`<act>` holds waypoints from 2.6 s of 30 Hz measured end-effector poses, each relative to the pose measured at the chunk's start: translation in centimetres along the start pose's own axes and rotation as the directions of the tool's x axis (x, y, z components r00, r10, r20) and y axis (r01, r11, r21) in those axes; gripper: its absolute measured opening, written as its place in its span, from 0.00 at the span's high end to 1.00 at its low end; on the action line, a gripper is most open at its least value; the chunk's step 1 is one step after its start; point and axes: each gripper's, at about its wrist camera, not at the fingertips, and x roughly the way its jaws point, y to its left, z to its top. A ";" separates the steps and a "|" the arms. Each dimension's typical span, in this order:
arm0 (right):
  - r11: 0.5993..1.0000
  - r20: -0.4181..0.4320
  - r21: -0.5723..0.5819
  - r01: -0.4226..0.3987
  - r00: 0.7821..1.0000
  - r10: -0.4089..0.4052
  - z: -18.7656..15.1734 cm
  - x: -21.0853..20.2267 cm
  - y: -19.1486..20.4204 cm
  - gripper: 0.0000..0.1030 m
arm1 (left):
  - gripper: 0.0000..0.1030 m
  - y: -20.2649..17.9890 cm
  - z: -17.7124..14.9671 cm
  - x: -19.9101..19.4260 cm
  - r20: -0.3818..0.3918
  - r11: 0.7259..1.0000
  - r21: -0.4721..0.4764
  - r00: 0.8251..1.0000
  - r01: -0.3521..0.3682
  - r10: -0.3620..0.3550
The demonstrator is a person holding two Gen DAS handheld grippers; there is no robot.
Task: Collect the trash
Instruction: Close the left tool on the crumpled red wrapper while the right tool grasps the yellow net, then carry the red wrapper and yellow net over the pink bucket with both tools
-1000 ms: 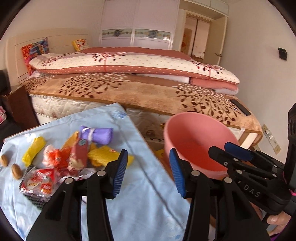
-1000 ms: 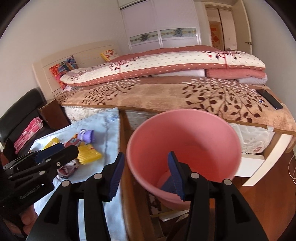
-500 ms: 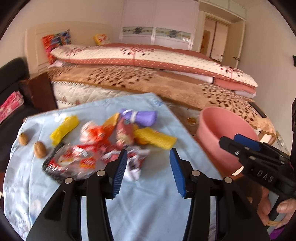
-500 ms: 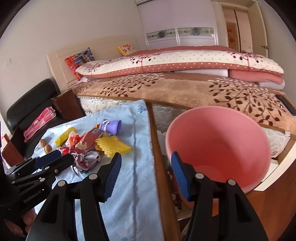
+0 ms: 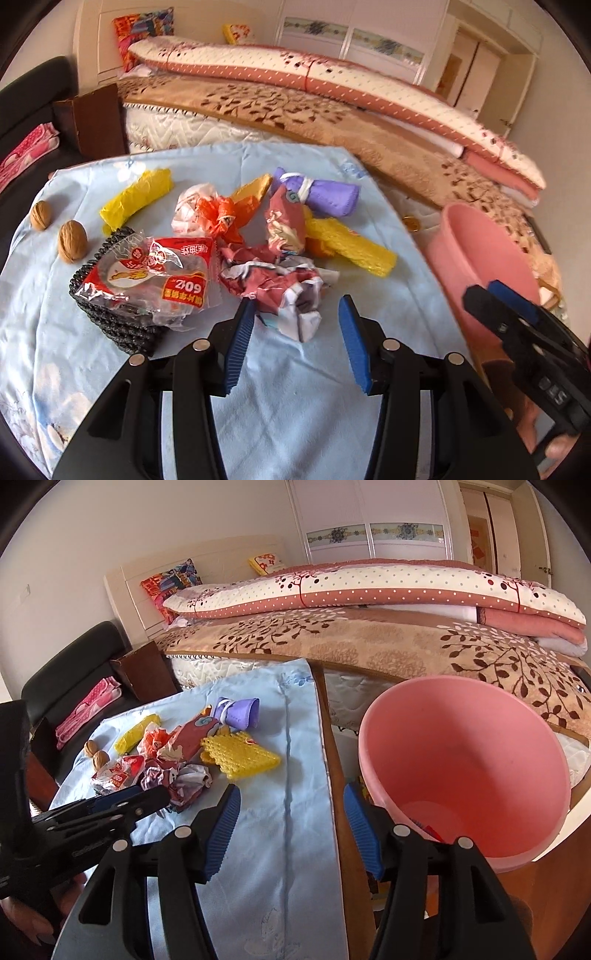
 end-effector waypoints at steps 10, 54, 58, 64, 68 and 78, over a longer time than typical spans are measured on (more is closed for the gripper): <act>0.997 -0.043 -0.061 -0.050 0.998 0.048 1.0 2.0 2.0 0.42 | 0.63 1.5 -0.2 1.1 -0.020 0.999 -0.034 0.999 -0.035 0.034; 0.990 -0.114 0.008 -0.140 0.984 0.140 1.6 1.2 3.2 0.90 | 0.71 0.7 0.3 -4.5 0.136 0.999 0.016 0.989 0.050 -0.051; 0.991 -0.087 0.021 -0.133 0.987 0.134 1.8 0.3 2.3 0.90 | 0.71 -0.6 0.8 -4.9 0.159 0.998 0.035 0.986 0.045 -0.050; 0.993 -0.049 0.041 -0.114 0.992 0.116 1.9 -1.3 1.0 0.90 | 0.71 -2.5 1.7 -5.3 0.197 0.997 0.068 0.979 0.037 -0.050; 0.993 -0.027 0.060 -0.098 0.995 0.099 2.1 -1.9 0.1 0.90 | 0.71 -3.8 2.3 -5.3 0.219 0.995 0.087 0.974 0.039 -0.058; 0.992 0.020 0.126 -0.034 0.999 0.032 2.6 -3.0 -2.9 0.90 | 0.71 -7.0 3.4 -4.8 0.248 0.987 0.153 0.964 0.054 -0.092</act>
